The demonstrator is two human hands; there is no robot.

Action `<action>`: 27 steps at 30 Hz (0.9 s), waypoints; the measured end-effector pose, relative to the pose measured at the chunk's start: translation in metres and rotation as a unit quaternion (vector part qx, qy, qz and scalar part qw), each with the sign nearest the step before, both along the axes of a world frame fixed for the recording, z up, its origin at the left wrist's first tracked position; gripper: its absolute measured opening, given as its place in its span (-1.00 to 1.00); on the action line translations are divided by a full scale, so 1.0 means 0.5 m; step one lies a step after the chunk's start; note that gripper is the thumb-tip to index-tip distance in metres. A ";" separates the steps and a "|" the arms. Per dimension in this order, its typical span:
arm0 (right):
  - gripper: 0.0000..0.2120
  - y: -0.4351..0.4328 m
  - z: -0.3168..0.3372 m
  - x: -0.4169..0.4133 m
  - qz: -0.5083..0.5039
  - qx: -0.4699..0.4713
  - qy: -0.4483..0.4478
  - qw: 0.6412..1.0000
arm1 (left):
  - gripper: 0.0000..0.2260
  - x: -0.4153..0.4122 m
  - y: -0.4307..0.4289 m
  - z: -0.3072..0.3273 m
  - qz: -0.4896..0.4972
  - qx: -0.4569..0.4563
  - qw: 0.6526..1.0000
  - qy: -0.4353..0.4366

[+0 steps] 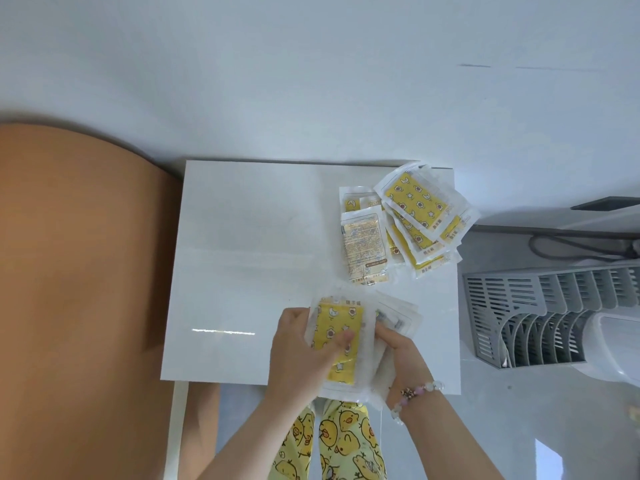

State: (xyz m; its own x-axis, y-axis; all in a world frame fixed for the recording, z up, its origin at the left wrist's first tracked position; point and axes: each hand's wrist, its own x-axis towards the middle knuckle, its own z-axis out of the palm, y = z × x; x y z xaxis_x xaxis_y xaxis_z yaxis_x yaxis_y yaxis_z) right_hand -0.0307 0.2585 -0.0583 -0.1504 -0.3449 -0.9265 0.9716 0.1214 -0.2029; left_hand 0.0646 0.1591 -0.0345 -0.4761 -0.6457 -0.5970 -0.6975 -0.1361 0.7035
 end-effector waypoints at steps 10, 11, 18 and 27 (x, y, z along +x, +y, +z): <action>-0.73 0.032 -0.041 0.014 0.080 0.092 0.056 0.991 | -0.82 0.024 -0.026 0.007 -0.059 0.127 0.990 -0.001; -0.81 0.030 -0.038 0.012 0.095 0.102 0.069 0.988 | -0.83 0.021 -0.018 0.005 -0.050 0.094 0.994 0.001; -0.44 0.042 -0.014 -0.005 0.084 0.092 0.069 0.990 | -0.76 0.032 0.006 -0.011 0.055 0.027 0.998 0.009; -0.83 -0.003 0.068 0.014 0.183 0.082 0.101 0.975 | -0.22 0.073 -0.025 0.054 0.197 0.170 0.965 -0.042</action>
State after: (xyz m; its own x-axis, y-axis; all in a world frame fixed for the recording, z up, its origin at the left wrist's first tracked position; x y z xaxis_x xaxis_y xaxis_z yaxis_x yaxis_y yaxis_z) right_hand -0.0239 0.2572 -0.0245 -0.2308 -0.2595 -0.9378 0.7995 0.4987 -0.3347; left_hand 0.1012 0.1465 -0.0077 -0.1743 -0.5267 -0.8320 -0.5972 -0.6153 0.5146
